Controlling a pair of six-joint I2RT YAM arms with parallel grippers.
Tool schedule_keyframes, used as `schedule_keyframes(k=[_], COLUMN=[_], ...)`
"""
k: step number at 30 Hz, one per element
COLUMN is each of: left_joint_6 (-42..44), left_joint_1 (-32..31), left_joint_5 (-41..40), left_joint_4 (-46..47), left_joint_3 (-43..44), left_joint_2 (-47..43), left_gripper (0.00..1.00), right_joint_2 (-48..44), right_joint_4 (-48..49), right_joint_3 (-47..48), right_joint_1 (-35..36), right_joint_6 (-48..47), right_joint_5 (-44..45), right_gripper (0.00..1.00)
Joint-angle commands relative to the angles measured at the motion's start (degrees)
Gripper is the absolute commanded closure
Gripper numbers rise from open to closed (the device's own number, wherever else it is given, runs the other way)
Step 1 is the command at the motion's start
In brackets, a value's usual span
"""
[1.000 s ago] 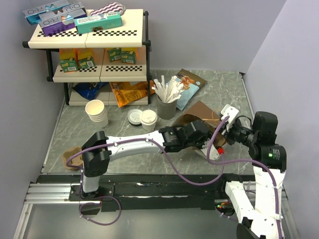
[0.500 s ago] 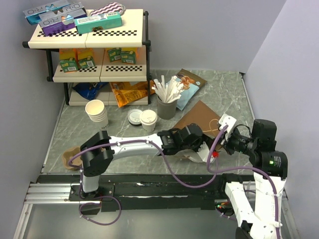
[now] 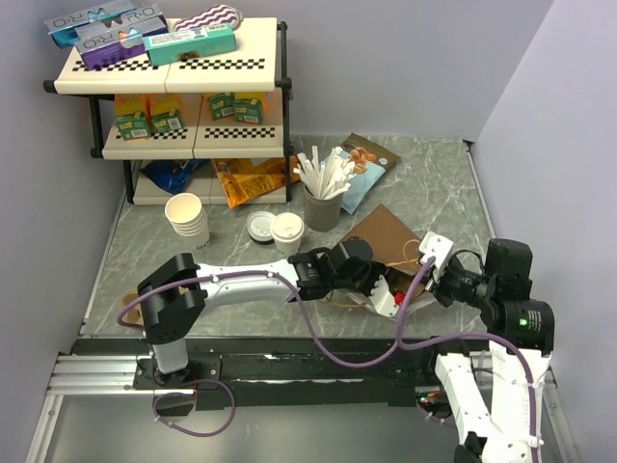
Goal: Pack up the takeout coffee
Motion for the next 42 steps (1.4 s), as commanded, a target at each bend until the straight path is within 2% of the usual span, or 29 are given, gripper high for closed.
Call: schedule_keyframes(k=[1,10,19,28,32,37,42], left_joint_6=[-1.7,-0.3,1.8,5.6,3.6,1.2,-1.1], left_joint_1=[1.2,0.3,-0.6,0.4,0.6,0.5,0.8], left_joint_5=[0.3,-7.7,-7.4,-2.8,-3.6,-7.2,-2.2], left_joint_4=[3.9,4.3,4.8,5.1,5.2,6.2,7.6], left_joint_3=[0.7,5.5,5.1,4.4,6.0,8.0,7.2], left_joint_2=[-2.5,4.4,5.5,6.8,8.4,10.7,8.1], left_gripper=[0.99,0.99,0.99,0.99,0.99,0.99,0.99], right_joint_2=[-0.4,0.5,0.1,3.2,3.2,1.5,0.4], right_joint_4=[-2.2,-1.3,3.9,0.3,1.3,5.4,8.7], right_joint_3=[0.3,1.6,1.6,4.0,4.6,3.3,2.6], right_joint_1=[0.4,0.5,0.6,1.7,2.7,3.2,3.3], right_joint_6=[-2.3,1.9,8.9,9.6,10.4,12.4,12.5], right_joint_5=[1.0,-3.1,-2.9,-6.1,-4.6,3.3,6.6], right_gripper=[1.0,1.0,1.0,1.0,1.0,1.0,1.0])
